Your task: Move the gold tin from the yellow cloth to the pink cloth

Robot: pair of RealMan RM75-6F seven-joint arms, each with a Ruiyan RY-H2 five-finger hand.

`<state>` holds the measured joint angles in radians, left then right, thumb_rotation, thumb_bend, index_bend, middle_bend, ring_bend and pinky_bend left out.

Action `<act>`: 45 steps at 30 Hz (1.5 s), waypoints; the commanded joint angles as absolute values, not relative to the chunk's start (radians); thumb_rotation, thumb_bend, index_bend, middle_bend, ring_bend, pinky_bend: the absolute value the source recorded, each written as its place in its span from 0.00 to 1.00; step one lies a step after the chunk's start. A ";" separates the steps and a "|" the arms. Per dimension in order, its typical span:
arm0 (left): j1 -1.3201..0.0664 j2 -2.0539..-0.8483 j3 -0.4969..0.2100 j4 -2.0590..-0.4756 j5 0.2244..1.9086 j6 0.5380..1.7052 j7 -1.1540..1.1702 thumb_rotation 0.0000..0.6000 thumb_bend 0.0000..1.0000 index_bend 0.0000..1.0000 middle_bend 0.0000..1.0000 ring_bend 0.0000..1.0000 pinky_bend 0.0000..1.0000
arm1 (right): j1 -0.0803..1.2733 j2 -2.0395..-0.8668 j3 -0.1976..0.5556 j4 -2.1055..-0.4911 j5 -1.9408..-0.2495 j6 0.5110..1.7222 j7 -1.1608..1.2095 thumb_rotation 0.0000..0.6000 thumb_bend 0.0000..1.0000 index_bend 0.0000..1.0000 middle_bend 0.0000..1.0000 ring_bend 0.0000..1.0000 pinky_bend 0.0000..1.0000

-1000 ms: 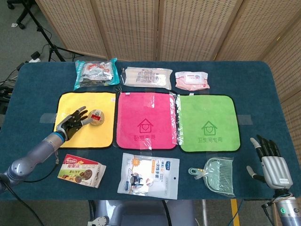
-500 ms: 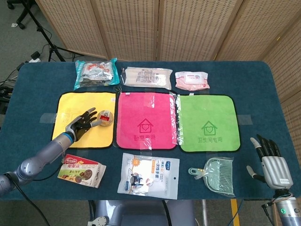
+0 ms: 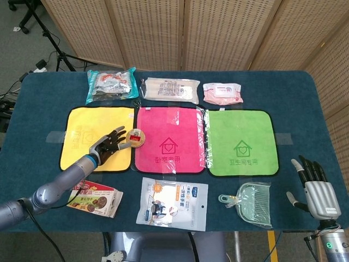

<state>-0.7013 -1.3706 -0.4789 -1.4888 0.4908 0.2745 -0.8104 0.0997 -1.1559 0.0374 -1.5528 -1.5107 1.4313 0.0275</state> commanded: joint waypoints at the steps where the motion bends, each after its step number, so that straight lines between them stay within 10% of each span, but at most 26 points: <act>1: -0.717 -1.386 -0.473 -1.486 0.477 0.286 -0.809 1.00 0.21 0.00 0.00 0.00 0.00 | 0.099 -1.155 0.038 -1.553 -1.512 1.433 0.029 1.00 0.34 0.01 0.00 0.00 0.00; 45: -0.956 -1.532 -0.434 -1.395 0.346 0.360 -0.723 1.00 0.21 0.00 0.00 0.00 0.00 | 0.089 -1.148 0.045 -1.549 -1.517 1.457 0.056 1.00 0.34 0.01 0.00 0.00 0.00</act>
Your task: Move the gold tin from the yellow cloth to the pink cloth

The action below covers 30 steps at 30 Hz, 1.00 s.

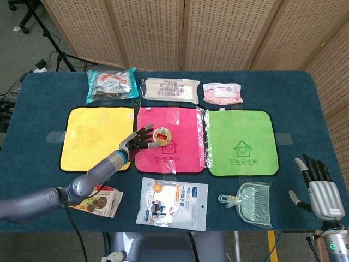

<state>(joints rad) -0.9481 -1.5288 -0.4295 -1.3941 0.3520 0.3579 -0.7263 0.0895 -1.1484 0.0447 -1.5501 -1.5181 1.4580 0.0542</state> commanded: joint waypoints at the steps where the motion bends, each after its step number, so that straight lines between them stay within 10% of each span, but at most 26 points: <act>1: -0.961 -1.533 -0.436 -1.397 0.344 0.361 -0.721 1.00 0.21 0.00 0.00 0.00 0.00 | 0.089 -1.148 0.046 -1.549 -1.516 1.457 0.057 1.00 0.34 0.01 0.00 0.00 0.00; 30: -1.074 -1.611 -0.428 -1.362 0.271 0.387 -0.659 1.00 0.21 0.00 0.00 0.00 0.00 | 0.079 -1.131 0.044 -1.555 -1.533 1.482 0.090 1.00 0.34 0.01 0.00 0.00 0.00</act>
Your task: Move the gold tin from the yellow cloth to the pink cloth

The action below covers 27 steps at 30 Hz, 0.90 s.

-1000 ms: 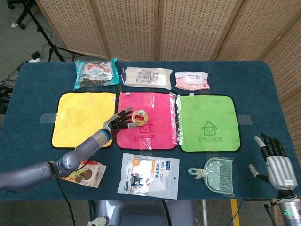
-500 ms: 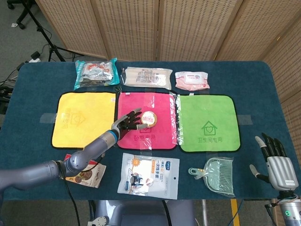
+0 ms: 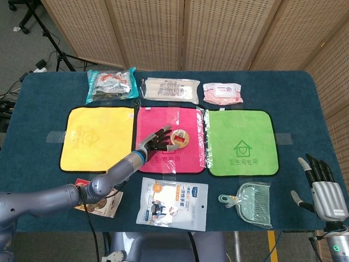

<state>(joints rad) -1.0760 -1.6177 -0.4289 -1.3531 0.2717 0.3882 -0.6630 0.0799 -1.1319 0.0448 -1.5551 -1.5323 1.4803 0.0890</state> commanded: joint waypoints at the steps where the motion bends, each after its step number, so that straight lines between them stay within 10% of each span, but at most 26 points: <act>1: -1.071 -1.606 -0.427 -1.369 0.273 0.388 -0.657 1.00 0.20 0.00 0.00 0.00 0.00 | 0.079 -1.130 0.044 -1.555 -1.534 1.483 0.091 1.00 0.34 0.01 0.00 0.00 0.00; 10: -1.028 -1.473 -0.348 -1.410 0.415 0.571 -0.486 1.00 0.20 0.00 0.00 0.00 0.00 | 0.076 -1.125 0.043 -1.560 -1.535 1.484 0.097 1.00 0.34 0.01 0.00 0.00 0.00; 27: -0.733 -1.305 0.032 -1.471 1.145 1.253 0.021 1.00 0.18 0.00 0.00 0.00 0.00 | 0.083 -1.142 0.034 -1.566 -1.550 1.474 0.047 1.00 0.34 0.01 0.00 0.00 0.00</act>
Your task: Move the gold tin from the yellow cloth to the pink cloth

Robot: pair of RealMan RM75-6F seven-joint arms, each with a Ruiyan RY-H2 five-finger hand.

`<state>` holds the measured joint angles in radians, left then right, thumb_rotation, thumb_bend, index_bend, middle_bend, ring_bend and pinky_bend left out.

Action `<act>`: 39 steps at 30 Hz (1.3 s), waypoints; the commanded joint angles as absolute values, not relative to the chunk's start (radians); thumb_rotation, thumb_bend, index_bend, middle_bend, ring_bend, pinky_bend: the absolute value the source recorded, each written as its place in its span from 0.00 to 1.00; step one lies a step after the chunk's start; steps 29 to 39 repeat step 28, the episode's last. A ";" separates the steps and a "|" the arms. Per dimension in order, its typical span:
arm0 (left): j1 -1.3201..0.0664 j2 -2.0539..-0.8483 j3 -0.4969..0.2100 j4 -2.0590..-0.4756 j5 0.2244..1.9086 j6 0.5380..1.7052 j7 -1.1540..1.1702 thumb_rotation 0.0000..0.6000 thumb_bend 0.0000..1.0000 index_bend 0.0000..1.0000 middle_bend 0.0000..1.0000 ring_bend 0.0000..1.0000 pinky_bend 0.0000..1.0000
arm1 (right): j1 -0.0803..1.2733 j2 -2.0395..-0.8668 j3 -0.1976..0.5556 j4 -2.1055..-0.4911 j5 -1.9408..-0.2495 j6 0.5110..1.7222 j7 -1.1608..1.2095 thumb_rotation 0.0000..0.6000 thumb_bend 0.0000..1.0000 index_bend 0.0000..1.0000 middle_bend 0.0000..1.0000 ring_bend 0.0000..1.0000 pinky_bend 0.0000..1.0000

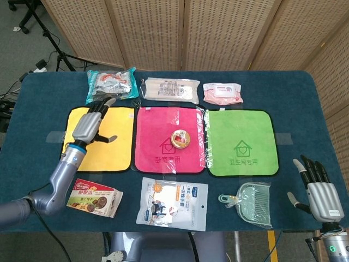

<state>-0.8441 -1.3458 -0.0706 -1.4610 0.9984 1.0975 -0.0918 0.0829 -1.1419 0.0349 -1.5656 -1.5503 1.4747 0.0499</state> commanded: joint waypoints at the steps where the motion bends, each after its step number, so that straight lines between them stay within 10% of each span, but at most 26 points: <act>1: -0.722 -1.299 0.039 -1.478 1.155 1.263 0.031 1.00 0.17 0.00 0.00 0.00 0.00 | 0.083 -1.143 0.035 -1.567 -1.549 1.474 0.045 1.00 0.34 0.01 0.00 0.00 0.00; 13: -0.465 -1.228 0.230 -1.675 1.313 1.472 0.252 1.00 0.13 0.00 0.00 0.00 0.00 | 0.081 -1.151 0.028 -1.572 -1.567 1.484 0.012 1.00 0.34 0.01 0.00 0.00 0.00; 39: -0.308 -1.239 0.195 -1.711 1.434 1.579 0.226 1.00 0.13 0.00 0.00 0.00 0.00 | 0.069 -1.137 0.023 -1.597 -1.589 1.514 0.022 1.00 0.34 0.01 0.00 0.00 0.00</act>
